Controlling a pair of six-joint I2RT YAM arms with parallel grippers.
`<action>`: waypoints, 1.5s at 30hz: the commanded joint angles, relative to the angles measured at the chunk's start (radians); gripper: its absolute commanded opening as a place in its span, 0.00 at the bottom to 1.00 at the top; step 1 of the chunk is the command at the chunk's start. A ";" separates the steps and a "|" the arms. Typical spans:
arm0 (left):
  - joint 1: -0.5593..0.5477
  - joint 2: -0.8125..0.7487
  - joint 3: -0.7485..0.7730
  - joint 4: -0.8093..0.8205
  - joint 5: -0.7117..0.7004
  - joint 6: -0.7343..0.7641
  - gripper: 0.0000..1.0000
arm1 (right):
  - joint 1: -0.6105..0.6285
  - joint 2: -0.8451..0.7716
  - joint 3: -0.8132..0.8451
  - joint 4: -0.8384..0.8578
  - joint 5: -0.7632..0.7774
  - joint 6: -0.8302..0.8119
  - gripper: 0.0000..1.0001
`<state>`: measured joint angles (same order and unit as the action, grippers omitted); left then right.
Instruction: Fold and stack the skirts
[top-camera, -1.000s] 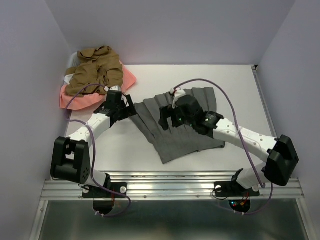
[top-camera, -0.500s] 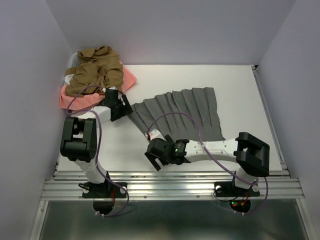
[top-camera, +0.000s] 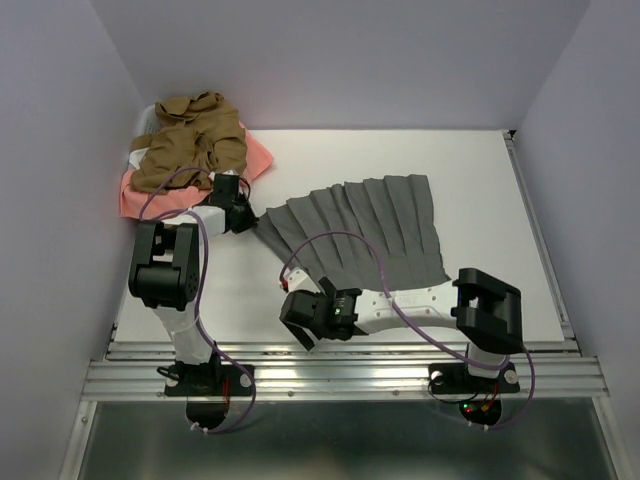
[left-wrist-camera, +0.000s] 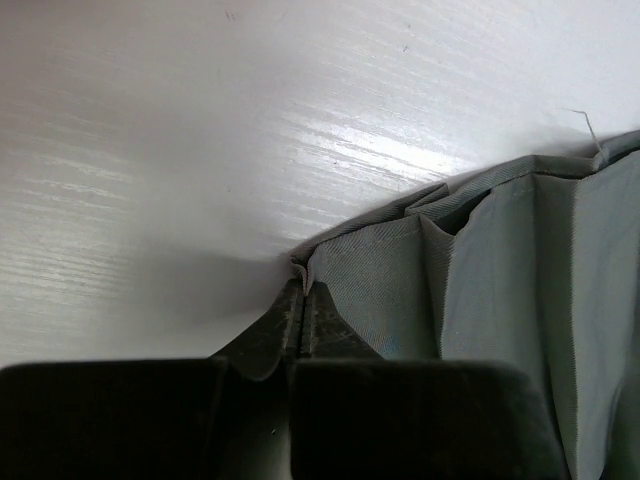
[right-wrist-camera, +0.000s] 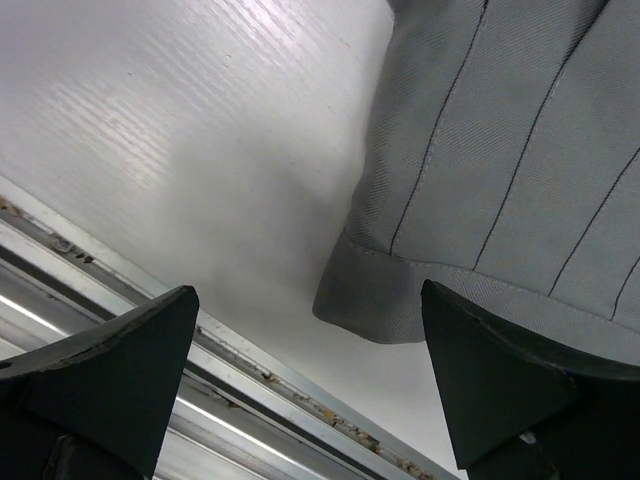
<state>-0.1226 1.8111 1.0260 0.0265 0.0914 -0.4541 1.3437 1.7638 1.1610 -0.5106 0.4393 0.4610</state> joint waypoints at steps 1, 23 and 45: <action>0.000 0.002 0.002 -0.033 0.011 0.018 0.00 | 0.009 0.019 0.035 -0.035 0.071 0.028 0.95; 0.000 -0.093 -0.001 -0.048 -0.058 -0.001 0.00 | 0.009 0.065 -0.014 0.026 0.055 0.042 0.14; 0.000 -0.529 0.042 -0.198 -0.237 -0.086 0.00 | 0.009 -0.329 -0.084 0.202 -0.263 -0.041 0.01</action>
<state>-0.1226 1.3396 0.9943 -0.1280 -0.0822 -0.5308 1.3437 1.5047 1.0969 -0.3668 0.2276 0.4248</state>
